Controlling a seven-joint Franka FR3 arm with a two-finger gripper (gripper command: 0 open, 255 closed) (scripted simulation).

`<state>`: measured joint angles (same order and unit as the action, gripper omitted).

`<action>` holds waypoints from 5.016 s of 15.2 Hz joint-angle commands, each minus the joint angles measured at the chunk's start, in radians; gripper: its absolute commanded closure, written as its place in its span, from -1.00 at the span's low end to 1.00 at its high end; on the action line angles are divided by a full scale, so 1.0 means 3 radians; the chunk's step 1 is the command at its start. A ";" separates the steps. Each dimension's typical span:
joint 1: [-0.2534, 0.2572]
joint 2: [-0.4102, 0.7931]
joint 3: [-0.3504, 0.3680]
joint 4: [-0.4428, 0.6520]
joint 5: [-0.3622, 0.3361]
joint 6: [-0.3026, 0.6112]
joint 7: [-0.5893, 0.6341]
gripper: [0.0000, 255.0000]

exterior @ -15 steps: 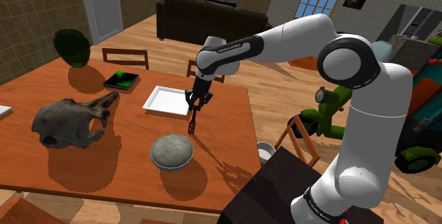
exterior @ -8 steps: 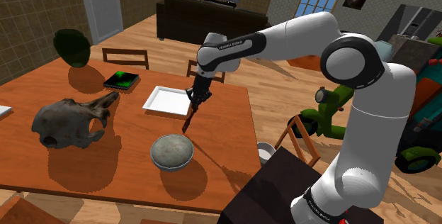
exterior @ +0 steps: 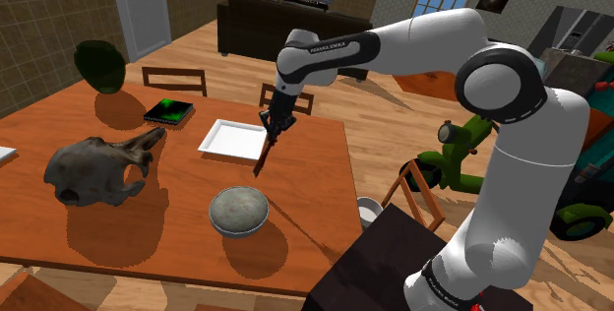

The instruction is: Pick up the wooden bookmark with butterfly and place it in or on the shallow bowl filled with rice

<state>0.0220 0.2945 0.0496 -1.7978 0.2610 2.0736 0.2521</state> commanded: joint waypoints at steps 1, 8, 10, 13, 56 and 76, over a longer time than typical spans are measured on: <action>-0.0002 -0.0028 -0.0003 0.0046 -0.0008 -0.0074 0.0018 1.00; -0.0007 -0.0124 -0.0009 0.0228 -0.0035 -0.0347 0.0083 1.00; -0.0008 -0.0146 -0.0010 0.0288 -0.0042 -0.0426 0.0102 1.00; -0.0011 -0.0174 -0.0012 0.0383 -0.0051 -0.0547 0.0130 1.00; 0.0582 -0.0591 0.0420 -0.0057 -0.0095 -0.0282 0.1137 1.00; 0.0593 -0.0476 0.0428 -0.0355 -0.0069 0.0123 0.1053 -1.00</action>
<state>0.1999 0.1516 0.1779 -1.9042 0.2403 2.1106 0.5681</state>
